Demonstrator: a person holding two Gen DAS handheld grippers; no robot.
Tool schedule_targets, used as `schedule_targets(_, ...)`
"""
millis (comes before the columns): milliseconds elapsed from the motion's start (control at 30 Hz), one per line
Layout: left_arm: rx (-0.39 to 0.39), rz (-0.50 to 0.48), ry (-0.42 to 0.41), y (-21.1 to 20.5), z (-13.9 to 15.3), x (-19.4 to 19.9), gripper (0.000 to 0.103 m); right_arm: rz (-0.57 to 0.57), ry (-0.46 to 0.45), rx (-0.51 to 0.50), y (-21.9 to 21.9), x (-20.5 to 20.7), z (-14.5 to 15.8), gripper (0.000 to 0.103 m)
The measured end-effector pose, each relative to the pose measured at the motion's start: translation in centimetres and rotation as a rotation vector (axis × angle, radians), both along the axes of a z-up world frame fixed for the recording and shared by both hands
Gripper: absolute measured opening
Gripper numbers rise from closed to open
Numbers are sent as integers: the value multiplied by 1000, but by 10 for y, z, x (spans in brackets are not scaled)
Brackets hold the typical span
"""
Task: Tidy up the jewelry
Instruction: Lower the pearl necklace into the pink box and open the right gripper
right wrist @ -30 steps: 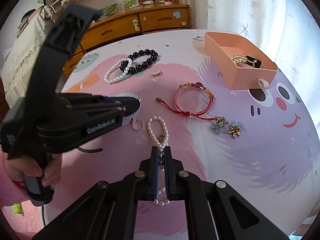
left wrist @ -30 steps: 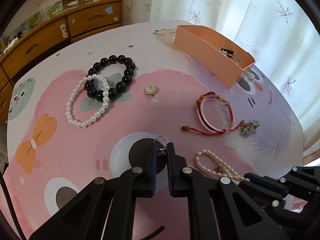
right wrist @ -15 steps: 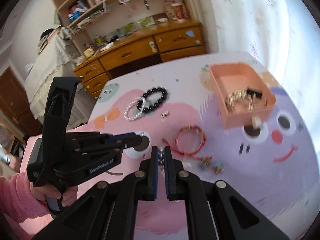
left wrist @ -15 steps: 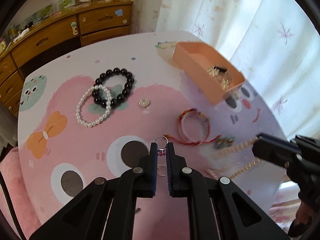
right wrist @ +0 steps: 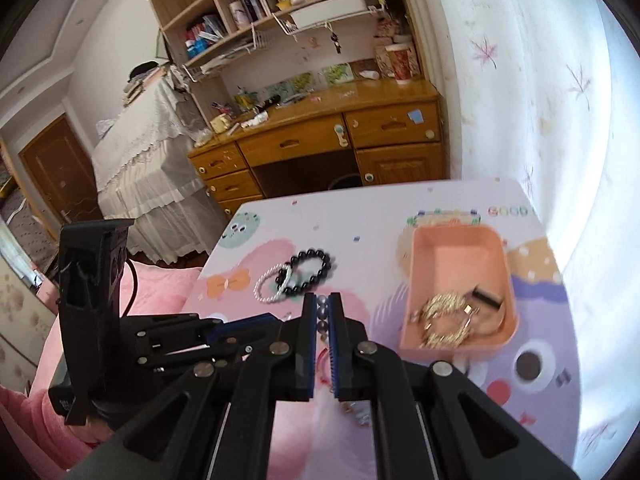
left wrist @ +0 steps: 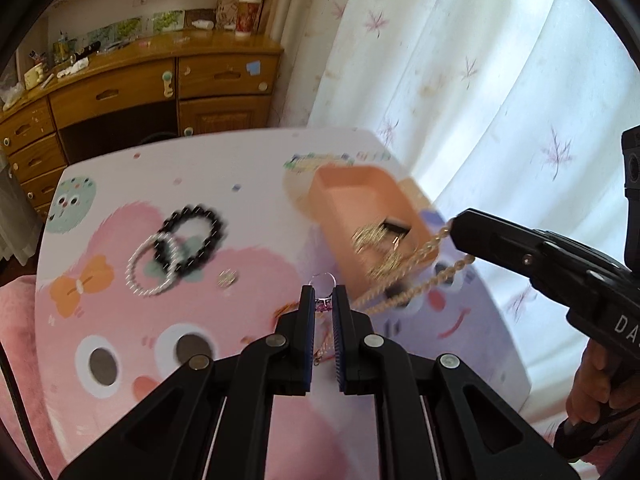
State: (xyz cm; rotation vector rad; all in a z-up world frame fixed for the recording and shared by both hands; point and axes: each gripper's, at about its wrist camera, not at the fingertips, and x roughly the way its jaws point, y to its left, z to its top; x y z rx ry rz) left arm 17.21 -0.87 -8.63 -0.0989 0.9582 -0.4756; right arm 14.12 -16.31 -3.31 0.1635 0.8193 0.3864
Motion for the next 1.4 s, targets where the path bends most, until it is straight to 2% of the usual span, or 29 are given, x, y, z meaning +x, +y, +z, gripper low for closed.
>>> schedule_targets(200, -66, 41, -36, -39, 15, 14, 6, 33, -54, 35, -40, 20, 25, 5)
schedule_targets(400, -67, 47, -48, -81, 13, 30, 6, 27, -106, 37, -77, 39, 44, 5)
schedule_targets(633, -79, 59, -41, -108, -5, 41, 6, 33, -71, 37, -98, 57, 25, 5)
schedule_targets(667, -68, 66, -26, -112, -10, 44, 9, 34, -55, 27, -98, 60, 19, 6)
schedule_targets(733, -45, 73, 31, -118, -21, 51, 33, 27, 2, 5, -99, 65, 8, 9)
schedule_targets(767, -40, 77, 61, -119, -26, 53, 57, 14, 38, 1, -102, 68, 1, 13)
schedule_targets(800, -55, 82, 73, -118, -29, 53, 64, 3, 61, 4, -104, 69, -3, 20)
schedule_targets(833, -77, 83, 72, -116, -30, 52, 64, -7, 77, 17, -109, 70, -6, 26)
schedule_targets(900, -91, 84, 72, -112, -30, 51, 65, -24, 87, 48, -117, 68, -11, 27)
schedule_targets(1100, -31, 110, 74, -101, -30, 47, 65, -50, 133, 57, -124, 61, -22, 27)
schedule_targets(1233, -2, 150, 127, -84, -38, 40, 65, -44, 182, 73, -117, 52, -32, 27)
schedule_targets(1400, 59, 201, 183, -59, -54, 21, 65, -21, 305, 95, -99, 32, -60, 27)
